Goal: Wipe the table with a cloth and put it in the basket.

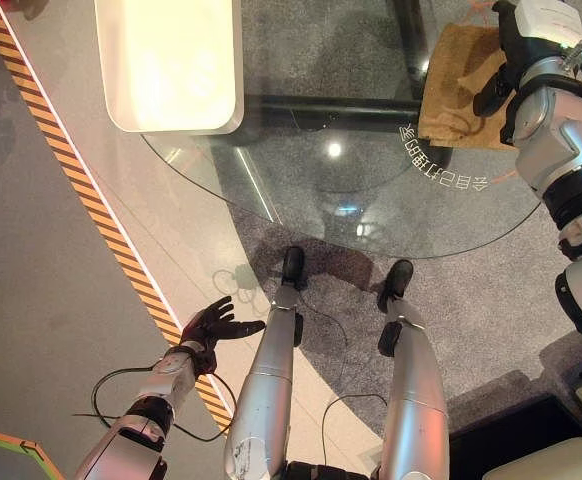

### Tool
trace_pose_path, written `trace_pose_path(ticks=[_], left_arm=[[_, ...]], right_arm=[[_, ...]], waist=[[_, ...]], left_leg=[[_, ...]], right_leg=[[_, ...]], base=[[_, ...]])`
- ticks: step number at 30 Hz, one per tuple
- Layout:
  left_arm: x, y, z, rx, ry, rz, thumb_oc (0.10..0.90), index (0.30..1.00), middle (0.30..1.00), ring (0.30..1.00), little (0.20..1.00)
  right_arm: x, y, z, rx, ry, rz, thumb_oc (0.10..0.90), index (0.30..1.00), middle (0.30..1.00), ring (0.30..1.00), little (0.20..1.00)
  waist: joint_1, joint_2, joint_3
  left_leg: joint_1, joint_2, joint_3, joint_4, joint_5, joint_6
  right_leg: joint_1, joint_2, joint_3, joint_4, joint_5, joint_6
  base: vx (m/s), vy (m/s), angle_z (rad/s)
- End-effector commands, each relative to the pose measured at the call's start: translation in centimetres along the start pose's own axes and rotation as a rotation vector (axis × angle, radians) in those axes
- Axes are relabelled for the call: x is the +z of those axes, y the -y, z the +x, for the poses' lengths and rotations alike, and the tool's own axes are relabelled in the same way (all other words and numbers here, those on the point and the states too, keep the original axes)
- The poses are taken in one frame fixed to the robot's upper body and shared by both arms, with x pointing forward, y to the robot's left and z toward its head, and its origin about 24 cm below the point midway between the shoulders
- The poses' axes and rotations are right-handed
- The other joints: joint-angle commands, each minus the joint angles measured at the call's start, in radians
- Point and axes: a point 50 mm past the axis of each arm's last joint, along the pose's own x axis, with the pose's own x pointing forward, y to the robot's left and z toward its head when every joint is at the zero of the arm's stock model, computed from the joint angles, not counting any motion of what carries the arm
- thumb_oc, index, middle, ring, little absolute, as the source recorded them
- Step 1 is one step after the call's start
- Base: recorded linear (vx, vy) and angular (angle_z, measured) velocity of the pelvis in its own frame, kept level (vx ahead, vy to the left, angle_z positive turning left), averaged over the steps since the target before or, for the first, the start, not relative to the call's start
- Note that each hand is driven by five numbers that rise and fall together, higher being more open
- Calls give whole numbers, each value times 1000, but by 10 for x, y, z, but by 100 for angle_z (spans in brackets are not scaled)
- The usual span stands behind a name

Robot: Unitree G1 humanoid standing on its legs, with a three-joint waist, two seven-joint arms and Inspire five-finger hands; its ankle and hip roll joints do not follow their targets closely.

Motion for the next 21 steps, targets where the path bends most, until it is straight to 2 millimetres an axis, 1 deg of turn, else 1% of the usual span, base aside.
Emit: trace_pose_path(ticks=[1, 5, 17, 21], left_arm=[[-20, -19, -12, 30, -52, 17, 800, 900, 900, 900, 900], [-24, -18, -14, 25, -57, 17, 800, 900, 900, 900, 900], [-24, -17, -14, 12, -58, 19, 800, 900, 900, 900, 900], [-21, -19, -14, 11, -55, 18, 800, 900, 900, 900, 900]], right_arm=[[-8, 57, 5, -144, -14, -82, 800, 900, 900, 900, 900], [-6, 58, 5, -132, -20, -101, 800, 900, 900, 900, 900], [-6, 63, 5, -160, -14, -117, 800, 900, 900, 900, 900], [-2, 68, 5, -186, -2, -130, 800, 900, 900, 900, 900]], waist=[[0, 59, -22], [3, 70, -22], [6, 73, -22], [8, 74, -22]], left_leg=[[-23, -27, 5, 9, 10, 51], [-30, -30, 3, 10, 13, 51], [-33, -28, 4, 5, 17, 50], [-37, -27, 2, 3, 19, 50]], right_leg=[[9, 5, -51, 22, -48, -12], [-1, 3, -49, 29, -48, -14], [-6, 1, -50, 27, -45, -12], [-11, -1, -51, 28, -44, -11]], base=[[0, 0, 0], [0, 0, 0], [0, 0, 0], [0, 0, 0]])
